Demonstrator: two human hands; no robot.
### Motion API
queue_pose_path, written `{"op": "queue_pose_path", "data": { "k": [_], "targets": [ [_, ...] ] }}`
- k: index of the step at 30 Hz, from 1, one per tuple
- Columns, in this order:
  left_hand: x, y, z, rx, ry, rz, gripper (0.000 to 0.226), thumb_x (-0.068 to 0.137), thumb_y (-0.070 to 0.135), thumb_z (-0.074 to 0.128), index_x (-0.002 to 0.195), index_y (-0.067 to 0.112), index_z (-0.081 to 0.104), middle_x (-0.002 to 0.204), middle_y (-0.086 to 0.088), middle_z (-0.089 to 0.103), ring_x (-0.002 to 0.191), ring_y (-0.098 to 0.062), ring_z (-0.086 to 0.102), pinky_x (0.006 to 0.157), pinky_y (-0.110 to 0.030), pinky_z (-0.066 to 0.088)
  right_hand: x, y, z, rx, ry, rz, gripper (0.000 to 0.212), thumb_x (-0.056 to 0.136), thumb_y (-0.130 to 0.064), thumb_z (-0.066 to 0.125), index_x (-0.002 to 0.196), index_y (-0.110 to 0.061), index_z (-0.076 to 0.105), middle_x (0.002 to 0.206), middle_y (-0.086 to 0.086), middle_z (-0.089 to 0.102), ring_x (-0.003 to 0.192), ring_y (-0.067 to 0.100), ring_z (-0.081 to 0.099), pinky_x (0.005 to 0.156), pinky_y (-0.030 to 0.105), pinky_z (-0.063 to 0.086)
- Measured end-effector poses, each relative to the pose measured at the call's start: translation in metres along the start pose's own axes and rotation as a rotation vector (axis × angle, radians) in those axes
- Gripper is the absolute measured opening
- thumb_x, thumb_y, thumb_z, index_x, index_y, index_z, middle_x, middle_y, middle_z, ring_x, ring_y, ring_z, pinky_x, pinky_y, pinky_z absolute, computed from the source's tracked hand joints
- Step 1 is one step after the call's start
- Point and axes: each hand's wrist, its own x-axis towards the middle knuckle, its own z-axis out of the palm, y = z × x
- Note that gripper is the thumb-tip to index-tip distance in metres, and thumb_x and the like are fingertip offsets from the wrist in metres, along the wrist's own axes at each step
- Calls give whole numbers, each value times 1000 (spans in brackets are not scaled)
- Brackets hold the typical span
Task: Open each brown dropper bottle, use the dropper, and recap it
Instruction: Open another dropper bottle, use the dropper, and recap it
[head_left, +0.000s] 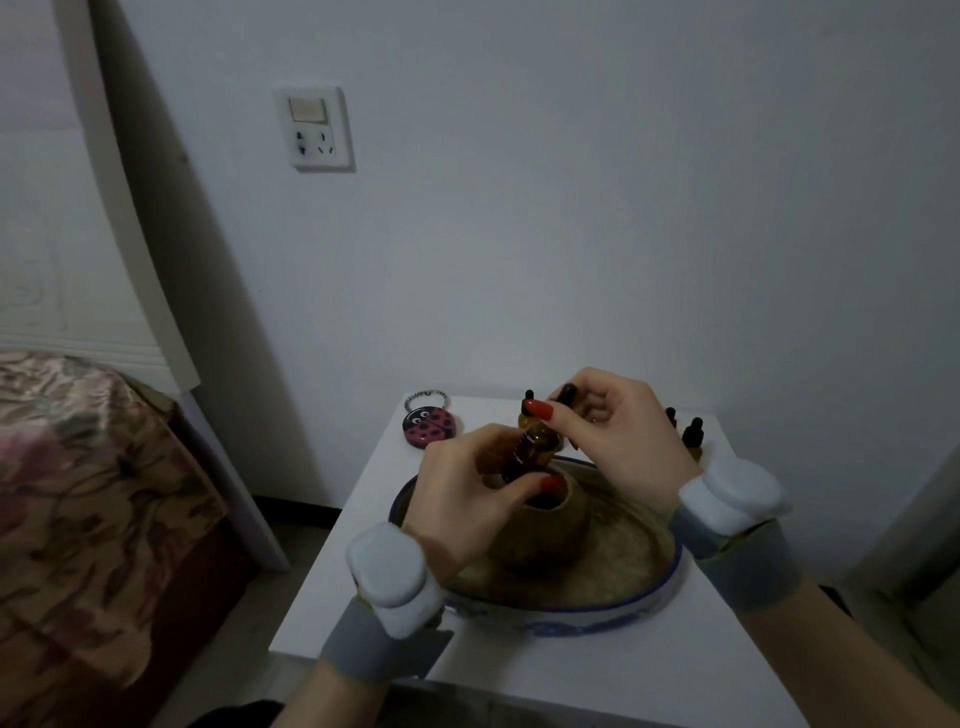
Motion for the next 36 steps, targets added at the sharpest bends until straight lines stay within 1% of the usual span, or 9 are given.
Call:
{"op": "queue_pose_path", "data": {
  "k": [5,11,14,17,21,26,30,32,36],
  "targets": [
    [-2,2,-2,-132,-102,-87,30,79,25,76,108,19,72,96,10,74,91,-2,68,87,-27,55,-3,3,-1,-53,-33,-7,31,79,-38,68,87,-8,66,78,11,70,75,25,67,72,32,57],
    [-1,3,-10,-283,-228,-124,31,84,19,70,114,12,69,103,0,74,98,-13,69,92,-35,54,-3,3,-12,40,-200,-58,12,86,-11,67,98,-10,69,92,0,72,89,11,69,84,22,54],
    [-1,1,-13,-288,-212,-131,30,83,15,70,113,11,69,102,0,74,97,-12,70,89,-28,54,-1,2,-22,1,-244,-90,26,87,-5,66,111,-17,65,99,9,68,93,28,64,85,40,55],
    [-2,-1,-14,-232,-196,-124,26,82,15,72,107,22,70,99,7,74,92,-4,68,83,-16,52,-1,1,-25,-11,-241,-69,32,83,-24,71,112,-19,60,92,9,65,84,37,58,76,51,51],
    [-3,-2,-13,-121,-195,-100,28,82,19,73,100,39,66,96,17,71,91,1,65,84,-14,52,-1,-2,-17,-139,-172,-55,46,67,-58,69,90,-18,66,83,1,69,74,25,64,69,40,57],
    [-2,-4,-12,-107,-191,-106,27,81,19,74,101,37,67,97,11,73,91,-2,66,83,-17,53,3,4,-22,-265,-237,-101,9,83,-22,71,91,-21,67,88,-6,68,81,19,66,77,41,57],
    [-2,-6,-12,-85,-200,-102,27,82,19,73,103,36,67,98,11,72,91,-2,66,84,-19,54,3,5,-26,-222,-356,-79,28,85,-14,69,110,-25,61,103,-8,66,102,10,62,89,32,54],
    [-2,-7,-13,-80,-196,-93,28,82,20,73,102,38,66,97,14,72,91,-1,65,84,-17,53,2,4,-24,-229,-350,-50,32,82,-29,71,113,-27,62,103,-11,65,102,8,61,85,28,54],
    [-2,-8,-13,-61,-190,-81,29,81,22,75,103,38,67,98,15,71,92,-1,65,85,-19,53,-1,2,-15,-294,-244,0,36,75,-54,62,92,-23,70,82,-11,68,74,-2,64,68,17,51]
  ]
}}
